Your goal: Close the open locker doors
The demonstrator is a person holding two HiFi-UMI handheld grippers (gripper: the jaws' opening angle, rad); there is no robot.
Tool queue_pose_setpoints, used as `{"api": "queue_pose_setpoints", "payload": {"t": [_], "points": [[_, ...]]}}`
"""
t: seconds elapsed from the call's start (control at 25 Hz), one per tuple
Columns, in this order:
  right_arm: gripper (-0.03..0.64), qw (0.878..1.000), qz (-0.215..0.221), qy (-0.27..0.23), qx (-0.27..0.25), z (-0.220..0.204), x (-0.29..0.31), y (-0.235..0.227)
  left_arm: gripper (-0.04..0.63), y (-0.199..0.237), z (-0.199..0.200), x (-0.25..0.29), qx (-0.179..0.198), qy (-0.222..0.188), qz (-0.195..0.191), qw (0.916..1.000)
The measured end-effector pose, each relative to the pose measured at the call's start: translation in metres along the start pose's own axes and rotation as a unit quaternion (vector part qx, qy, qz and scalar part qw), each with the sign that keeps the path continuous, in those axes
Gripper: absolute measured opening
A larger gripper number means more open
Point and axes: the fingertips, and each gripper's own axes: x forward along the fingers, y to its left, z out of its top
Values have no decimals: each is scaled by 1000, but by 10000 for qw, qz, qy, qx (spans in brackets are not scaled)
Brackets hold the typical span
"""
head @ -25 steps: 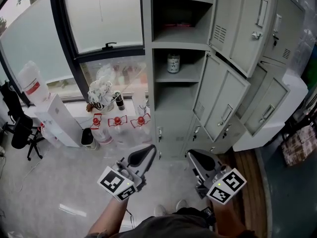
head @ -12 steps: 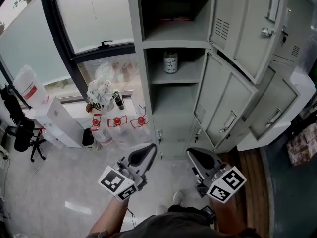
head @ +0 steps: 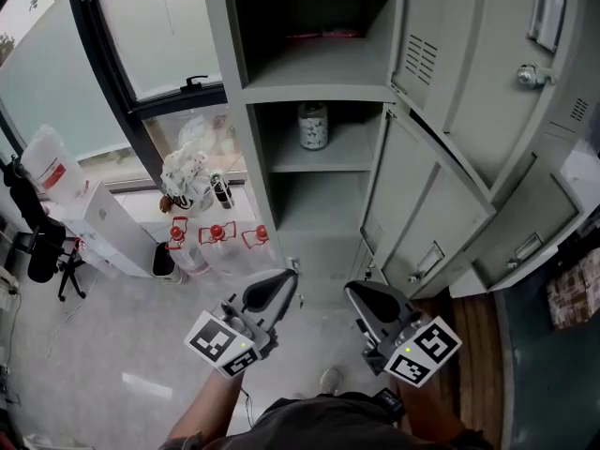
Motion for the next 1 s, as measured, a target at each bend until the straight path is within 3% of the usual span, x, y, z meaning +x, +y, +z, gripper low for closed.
{"api": "queue_pose_setpoints", "payload": {"t": [0.24,0.48,1.0], "points": [[18,10000,85,-16,48,3,2,-17,9,5,-1,17,29,65,61,10000],[18,9999,-93,-73,78,3,2,-32,9,11,-5,25,10,145,6,9999],[18,9901,-1377,-265,-18,8,-13,-49,9,18,-11,44,-147,250,-966,9949]]}}
